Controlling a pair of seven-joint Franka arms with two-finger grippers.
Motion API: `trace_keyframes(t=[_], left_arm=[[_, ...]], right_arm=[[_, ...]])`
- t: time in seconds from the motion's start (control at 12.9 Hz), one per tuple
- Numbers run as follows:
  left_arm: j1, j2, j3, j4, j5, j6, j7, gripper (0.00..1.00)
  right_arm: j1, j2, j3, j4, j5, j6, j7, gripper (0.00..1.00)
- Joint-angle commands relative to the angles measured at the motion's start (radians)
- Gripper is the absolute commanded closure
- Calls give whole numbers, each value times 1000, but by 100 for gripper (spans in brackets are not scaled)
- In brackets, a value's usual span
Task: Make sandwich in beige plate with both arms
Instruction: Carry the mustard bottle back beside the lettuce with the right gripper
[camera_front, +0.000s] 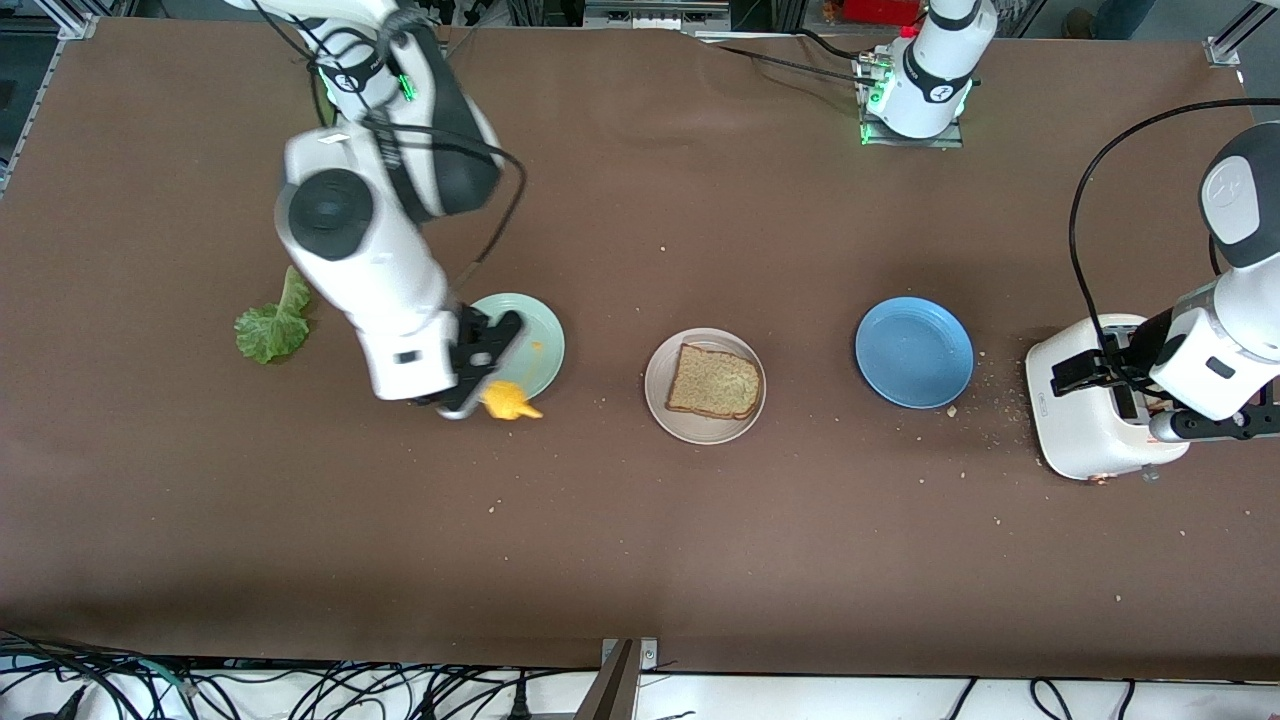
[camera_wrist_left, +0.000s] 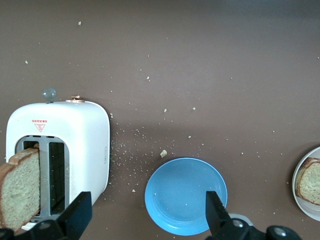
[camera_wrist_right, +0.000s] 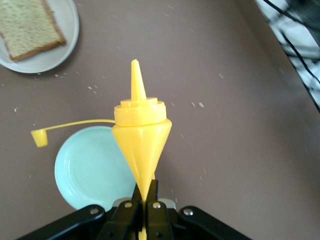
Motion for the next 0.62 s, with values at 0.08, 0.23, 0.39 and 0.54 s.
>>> trace_keyframes(t=[0.08,0.23,0.39,0.54], left_arm=[[-6,-7,-3,-2,37,-8,-27,0],[-6,-6,-3,-2,37,-8,-27,0],[-6,-6,-5,-2,37,-8,-27,0],[-6,-6,-5,-2,37,-8,-27,0]], right_arm=[[15,-62,-178,-15,19,-158,118,100],[15,-68,-254,-15,19,-219,175,100],[13,-70,-308,-23,39,-224,174,100],[9,-82,-367,-42,158,-221,99,100]])
